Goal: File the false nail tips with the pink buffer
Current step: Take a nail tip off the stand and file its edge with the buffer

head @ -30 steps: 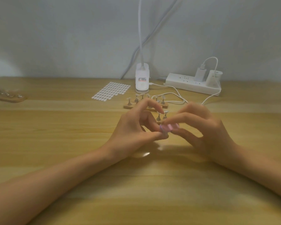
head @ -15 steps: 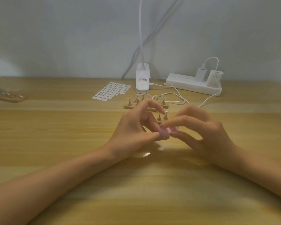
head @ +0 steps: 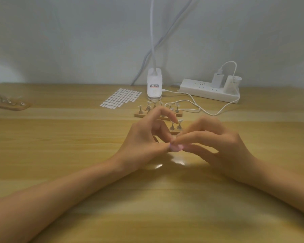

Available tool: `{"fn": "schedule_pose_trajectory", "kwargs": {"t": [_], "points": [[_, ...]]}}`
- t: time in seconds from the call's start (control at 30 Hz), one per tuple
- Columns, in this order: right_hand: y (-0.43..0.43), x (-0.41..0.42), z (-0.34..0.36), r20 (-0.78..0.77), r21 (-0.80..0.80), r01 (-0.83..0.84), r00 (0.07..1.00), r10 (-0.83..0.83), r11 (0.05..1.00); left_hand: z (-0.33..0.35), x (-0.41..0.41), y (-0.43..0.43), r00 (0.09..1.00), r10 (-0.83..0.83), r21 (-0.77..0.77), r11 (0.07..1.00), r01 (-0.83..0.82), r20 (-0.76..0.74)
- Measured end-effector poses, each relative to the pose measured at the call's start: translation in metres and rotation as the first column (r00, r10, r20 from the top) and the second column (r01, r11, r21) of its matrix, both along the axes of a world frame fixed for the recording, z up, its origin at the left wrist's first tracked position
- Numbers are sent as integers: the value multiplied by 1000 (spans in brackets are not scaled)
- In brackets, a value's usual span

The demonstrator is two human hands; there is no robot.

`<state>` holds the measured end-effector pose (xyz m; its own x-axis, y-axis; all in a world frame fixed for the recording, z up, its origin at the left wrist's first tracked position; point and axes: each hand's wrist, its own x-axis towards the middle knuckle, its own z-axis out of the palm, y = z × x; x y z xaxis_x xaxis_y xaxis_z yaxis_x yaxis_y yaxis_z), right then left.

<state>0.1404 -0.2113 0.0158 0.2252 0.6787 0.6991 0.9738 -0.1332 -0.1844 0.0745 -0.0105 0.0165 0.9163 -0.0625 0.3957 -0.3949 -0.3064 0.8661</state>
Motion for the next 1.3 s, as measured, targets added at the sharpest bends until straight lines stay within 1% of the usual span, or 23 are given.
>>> {"fn": "schedule_pose_trajectory", "kwargs": {"t": [0.1, 0.13, 0.23, 0.37, 0.47, 0.6, 0.7, 0.83, 0.93, 1.03, 1.07, 1.17, 1.3], "points": [[-2, 4, 2, -51, 12, 73, 996, -72, 997, -1, 1, 1, 1000, 13, -11, 1000, -13, -11], [-3, 4, 2, -55, 15, 75, 996, -74, 997, -1, 1, 1, 1000, 16, -12, 1000, -16, -13], [-1, 0, 0, 0, 3, -22, 1000, 22, 1000, 0, 1, 1, 1000, 4, 12, 1000, -4, -2], [-2, 4, 2, -46, 16, 72, 996, -71, 997, 0, 2, 1, 1000, 18, -16, 1000, -18, -19], [0, 1, 0, 21, -7, -14, 1000, 15, 1000, 1, 1, 0, 1000, -1, -7, 1000, 1, -7], [-3, 4, 1, -28, 12, 65, 997, -65, 998, 0, 2, 1, 1000, 16, -12, 1000, -16, -18], [-1, 1, -1, 28, -7, 7, 1000, -6, 1000, 1, 1, 0, 1000, 5, 8, 1000, -5, -10], [-3, 5, 1, -34, 7, 70, 997, -70, 997, 0, 1, 1, 1000, 18, -4, 1000, -18, -18], [-2, 3, -1, -7, -5, 9, 1000, -9, 1000, 0, 0, 0, 1000, 4, 26, 1000, -3, -10], [-2, 5, 1, -51, 5, 77, 996, -77, 997, 0, 1, 1, 1000, 13, -6, 1000, -13, -27], [-2, 5, 1, -40, 6, 84, 996, -84, 996, 0, 1, 1, 1000, 14, -3, 1000, -14, -27], [-1, 2, -1, 38, 3, 27, 999, -27, 1000, 0, 0, 0, 1000, 6, 29, 1000, -6, -10], [-2, 3, 1, -1, 3, 77, 997, -77, 997, -1, 1, 0, 1000, 12, 10, 1000, -11, -23]]}}
